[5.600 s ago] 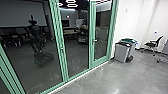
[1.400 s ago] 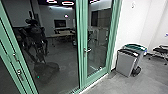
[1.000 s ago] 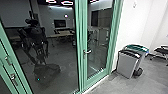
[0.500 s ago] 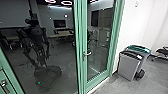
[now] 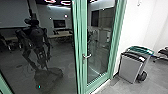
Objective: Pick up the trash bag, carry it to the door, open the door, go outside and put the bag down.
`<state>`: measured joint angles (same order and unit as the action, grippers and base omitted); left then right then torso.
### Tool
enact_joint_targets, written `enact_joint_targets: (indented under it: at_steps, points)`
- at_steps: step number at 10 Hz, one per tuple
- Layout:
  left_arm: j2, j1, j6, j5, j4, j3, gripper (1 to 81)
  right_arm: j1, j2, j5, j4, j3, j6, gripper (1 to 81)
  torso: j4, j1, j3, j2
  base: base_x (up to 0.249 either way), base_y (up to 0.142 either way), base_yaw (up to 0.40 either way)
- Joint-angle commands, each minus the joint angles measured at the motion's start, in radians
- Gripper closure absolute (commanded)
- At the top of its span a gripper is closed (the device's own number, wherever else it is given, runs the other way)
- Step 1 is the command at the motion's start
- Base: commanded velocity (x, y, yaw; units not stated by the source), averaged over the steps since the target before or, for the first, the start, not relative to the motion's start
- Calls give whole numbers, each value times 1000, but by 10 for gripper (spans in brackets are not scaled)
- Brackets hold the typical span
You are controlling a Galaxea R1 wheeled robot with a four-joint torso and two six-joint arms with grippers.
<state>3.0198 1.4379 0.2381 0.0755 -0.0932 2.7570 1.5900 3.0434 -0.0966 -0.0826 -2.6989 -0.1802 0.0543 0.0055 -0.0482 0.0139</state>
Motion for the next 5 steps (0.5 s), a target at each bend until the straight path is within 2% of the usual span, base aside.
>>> enact_joint_targets:
  at_steps: [1,5]
  points:
    - [-5,-53,7,56,3,1,811,-40,4,58,9,4,4,10,0,0,0,0,170,-65,0]
    - [-5,-53,7,58,3,3,811,-40,2,58,9,4,4,10,0,0,0,0,170,-65,0]
